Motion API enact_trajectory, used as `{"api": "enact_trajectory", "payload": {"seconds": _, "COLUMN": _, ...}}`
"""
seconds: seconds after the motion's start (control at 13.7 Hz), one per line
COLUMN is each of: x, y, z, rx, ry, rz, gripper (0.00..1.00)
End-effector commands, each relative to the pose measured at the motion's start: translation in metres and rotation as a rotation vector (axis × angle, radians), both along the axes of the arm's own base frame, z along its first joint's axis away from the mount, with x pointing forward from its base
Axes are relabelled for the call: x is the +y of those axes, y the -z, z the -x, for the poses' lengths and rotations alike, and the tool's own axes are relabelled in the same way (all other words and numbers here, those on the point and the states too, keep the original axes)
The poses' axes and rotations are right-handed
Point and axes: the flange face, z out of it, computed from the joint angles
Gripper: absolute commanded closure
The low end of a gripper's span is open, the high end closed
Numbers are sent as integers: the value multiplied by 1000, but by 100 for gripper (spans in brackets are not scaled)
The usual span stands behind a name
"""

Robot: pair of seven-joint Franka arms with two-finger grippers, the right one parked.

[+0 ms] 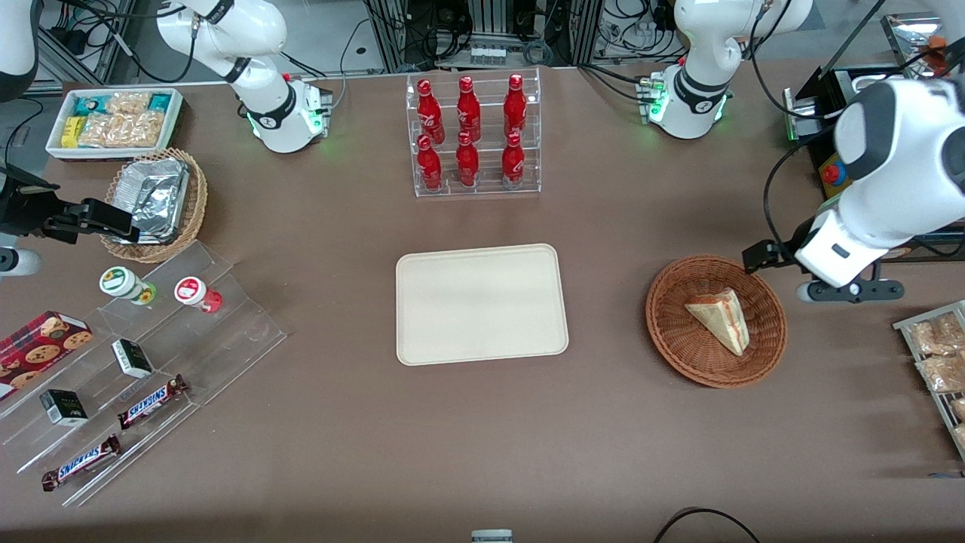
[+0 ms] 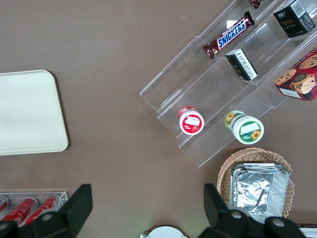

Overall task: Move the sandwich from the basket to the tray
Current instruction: 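Move the left gripper over the wicker basket above the sandwich, then lower the open left gripper around the wrapped sandwich and close it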

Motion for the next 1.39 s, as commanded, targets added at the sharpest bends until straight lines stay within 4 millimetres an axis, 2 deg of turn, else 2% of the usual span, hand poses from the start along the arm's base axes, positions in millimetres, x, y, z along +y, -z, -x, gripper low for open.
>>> {"api": "enact_trajectory", "payload": {"seconds": 0.0, "x": -2, "y": 31, "z": 0, "rx": -23, "ry": -87, "rz": 3, "gripper": 0}}
{"api": "enact_trajectory", "payload": {"seconds": 0.15, "x": -2, "y": 56, "z": -2, "rx": -35, "ry": -173, "rz": 0, "gripper": 0}}
{"api": "enact_trajectory", "payload": {"seconds": 0.66, "x": -7, "y": 115, "z": -12, "rx": -59, "ry": -676, "rz": -9, "gripper": 0}}
{"api": "enact_trajectory", "payload": {"seconds": 0.88, "x": -6, "y": 128, "z": -5, "rx": -50, "ry": -694, "rz": -14, "gripper": 0}}
{"api": "enact_trajectory", "payload": {"seconds": 1.32, "x": -4, "y": 172, "z": 7, "rx": -41, "ry": -708, "rz": -20, "gripper": 0}}
